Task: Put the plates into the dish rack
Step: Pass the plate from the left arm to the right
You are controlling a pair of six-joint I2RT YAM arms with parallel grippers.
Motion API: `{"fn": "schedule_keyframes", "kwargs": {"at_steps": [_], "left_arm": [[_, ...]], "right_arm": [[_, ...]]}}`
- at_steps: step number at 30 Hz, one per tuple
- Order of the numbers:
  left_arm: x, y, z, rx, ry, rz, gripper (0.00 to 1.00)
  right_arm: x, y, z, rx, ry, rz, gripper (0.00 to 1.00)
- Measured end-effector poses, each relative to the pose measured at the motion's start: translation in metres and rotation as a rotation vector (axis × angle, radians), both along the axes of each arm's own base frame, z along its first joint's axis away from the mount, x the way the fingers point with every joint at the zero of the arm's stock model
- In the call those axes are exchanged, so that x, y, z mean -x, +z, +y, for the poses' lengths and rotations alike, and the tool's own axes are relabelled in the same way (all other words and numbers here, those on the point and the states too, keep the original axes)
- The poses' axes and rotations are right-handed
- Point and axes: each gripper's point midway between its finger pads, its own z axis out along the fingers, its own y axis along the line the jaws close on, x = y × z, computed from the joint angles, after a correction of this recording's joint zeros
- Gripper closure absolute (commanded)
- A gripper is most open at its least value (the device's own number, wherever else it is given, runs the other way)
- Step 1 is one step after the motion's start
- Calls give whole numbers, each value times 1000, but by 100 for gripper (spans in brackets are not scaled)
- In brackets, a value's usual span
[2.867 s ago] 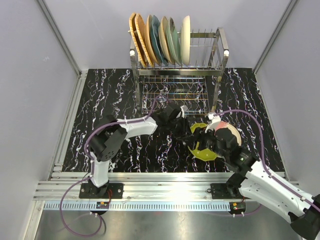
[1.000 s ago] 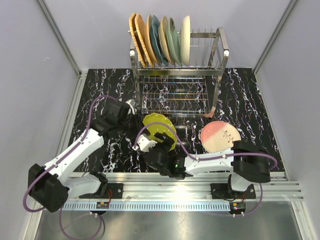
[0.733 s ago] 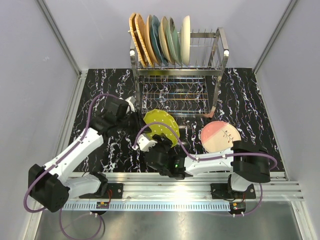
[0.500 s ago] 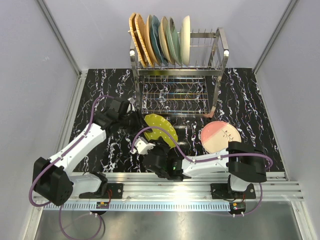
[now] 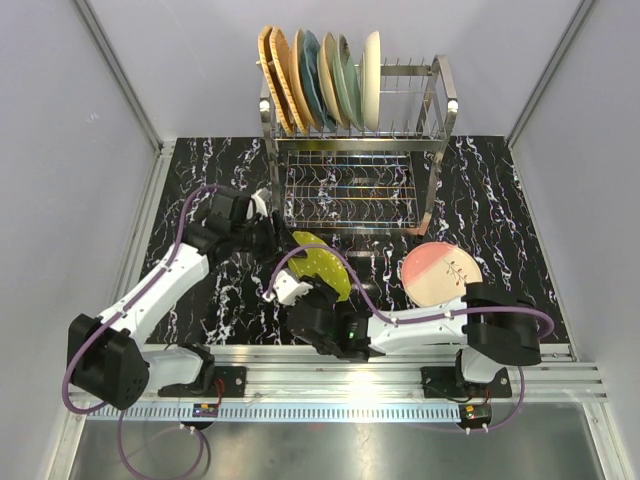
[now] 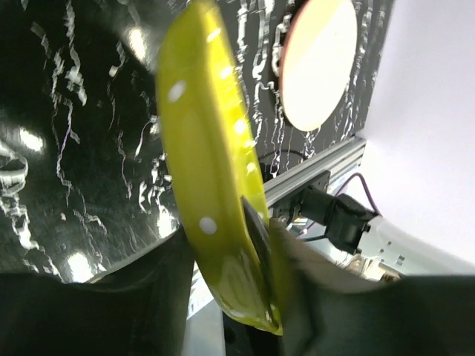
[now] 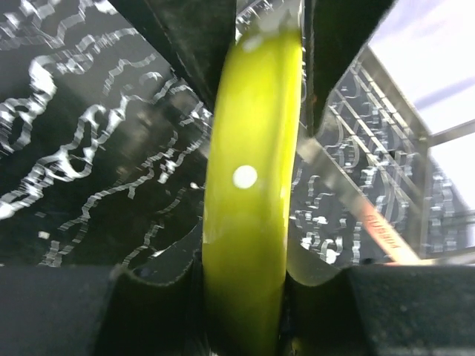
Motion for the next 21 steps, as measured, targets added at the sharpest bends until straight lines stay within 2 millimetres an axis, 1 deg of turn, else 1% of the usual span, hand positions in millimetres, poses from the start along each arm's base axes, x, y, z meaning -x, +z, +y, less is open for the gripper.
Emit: {"fn": "schedule_keyframes", "kwargs": {"at_steps": [2,4,5,6,8,9,14,18,19,20,21], "left_arm": [[-4,4,0,11,-21,-37,48],[-8,9,0,16,-40,-76,43],[-9,12,0,20,-49,-91,37],[-10,14,0,23,-57,-105,26],[-11,17,-1,31,-72,-126,22],[-11,18,-2,33,-76,-130,1],[-10,19,-2,35,-101,-148,1],[-9,16,0,16,-113,-159,2],[-9,14,1,5,-115,-161,5],[-8,13,3,-5,-115,-163,15],[-8,14,3,-8,-115,-172,22]], "right_arm": [[2,4,2,-52,3,18,100],[3,7,1,-83,-1,32,100],[4,8,1,-99,-4,36,100],[4,9,1,-111,-6,40,100],[4,11,1,-131,-11,46,100],[5,11,1,-141,-13,48,100],[5,12,-1,-166,-19,55,100],[6,14,-8,-183,-27,65,100],[7,15,-11,-192,-30,69,100],[8,15,-13,-196,-29,73,100],[9,15,-14,-201,-20,83,100]]}}
